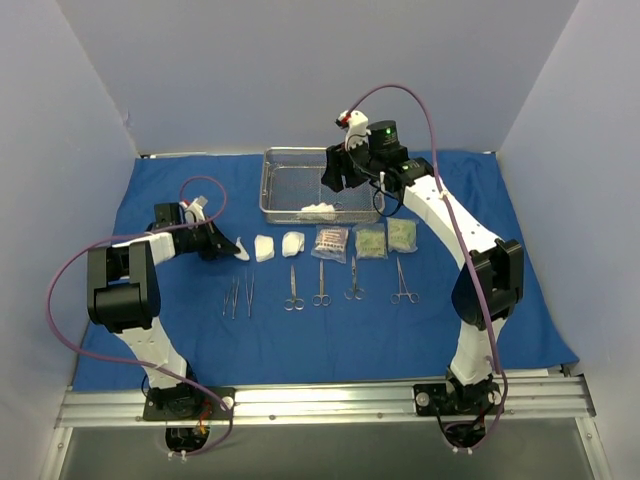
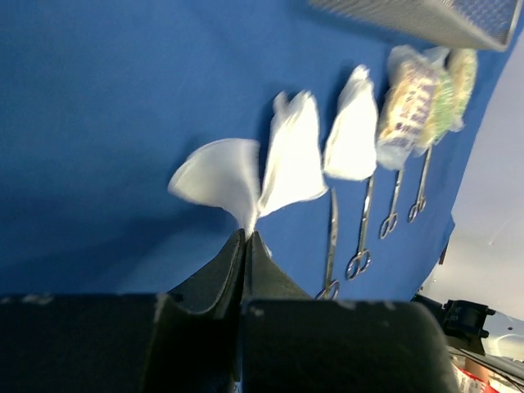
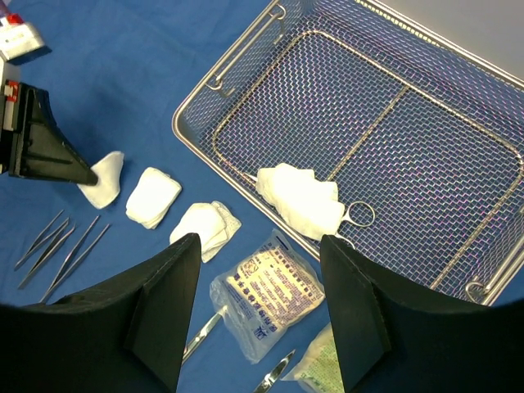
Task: Open and lay out the surgical kit
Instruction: Place the medical item in the surgical kit.
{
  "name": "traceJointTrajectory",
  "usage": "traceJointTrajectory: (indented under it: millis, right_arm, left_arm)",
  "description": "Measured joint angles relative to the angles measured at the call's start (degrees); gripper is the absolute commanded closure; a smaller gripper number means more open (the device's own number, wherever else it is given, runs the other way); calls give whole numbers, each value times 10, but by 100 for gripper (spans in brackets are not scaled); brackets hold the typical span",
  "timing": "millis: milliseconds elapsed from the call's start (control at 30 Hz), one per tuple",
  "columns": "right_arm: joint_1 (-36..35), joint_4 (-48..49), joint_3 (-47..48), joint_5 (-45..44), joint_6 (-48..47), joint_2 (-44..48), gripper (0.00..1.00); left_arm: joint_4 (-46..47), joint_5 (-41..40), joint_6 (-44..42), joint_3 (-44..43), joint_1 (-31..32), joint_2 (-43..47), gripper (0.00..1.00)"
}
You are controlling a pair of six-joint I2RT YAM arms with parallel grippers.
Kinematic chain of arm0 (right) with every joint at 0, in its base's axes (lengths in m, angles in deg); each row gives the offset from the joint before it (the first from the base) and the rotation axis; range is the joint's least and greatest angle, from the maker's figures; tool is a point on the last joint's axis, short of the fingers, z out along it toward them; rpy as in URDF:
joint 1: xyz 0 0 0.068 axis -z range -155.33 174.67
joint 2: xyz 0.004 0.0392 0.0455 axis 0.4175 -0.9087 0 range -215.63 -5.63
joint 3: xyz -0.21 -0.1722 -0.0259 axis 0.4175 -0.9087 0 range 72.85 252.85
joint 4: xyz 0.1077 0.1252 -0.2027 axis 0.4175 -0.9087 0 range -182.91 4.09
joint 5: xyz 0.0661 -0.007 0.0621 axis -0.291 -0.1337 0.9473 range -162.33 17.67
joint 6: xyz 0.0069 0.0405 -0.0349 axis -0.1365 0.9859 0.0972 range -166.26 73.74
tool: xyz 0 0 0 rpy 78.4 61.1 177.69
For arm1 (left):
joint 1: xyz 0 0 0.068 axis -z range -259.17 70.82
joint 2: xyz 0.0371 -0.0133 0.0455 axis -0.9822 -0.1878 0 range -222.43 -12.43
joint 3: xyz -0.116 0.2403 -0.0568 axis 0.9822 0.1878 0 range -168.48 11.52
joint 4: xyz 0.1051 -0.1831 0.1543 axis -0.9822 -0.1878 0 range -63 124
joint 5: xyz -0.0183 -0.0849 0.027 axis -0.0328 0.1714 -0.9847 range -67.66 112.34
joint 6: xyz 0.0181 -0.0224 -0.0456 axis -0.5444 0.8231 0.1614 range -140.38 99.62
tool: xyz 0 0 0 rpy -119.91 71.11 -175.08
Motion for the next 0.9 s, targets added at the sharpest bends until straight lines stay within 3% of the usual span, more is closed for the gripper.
traceJointTrajectory:
  millis: [300, 900]
  right_arm:
    - [0, 5, -4, -2, 0, 0, 44]
    - [3, 1, -22, -21, -6, 1, 42]
  left_arm:
    - [16, 22, 12, -75, 22, 5, 98]
    - [-14, -4, 9, -62, 6, -54, 98]
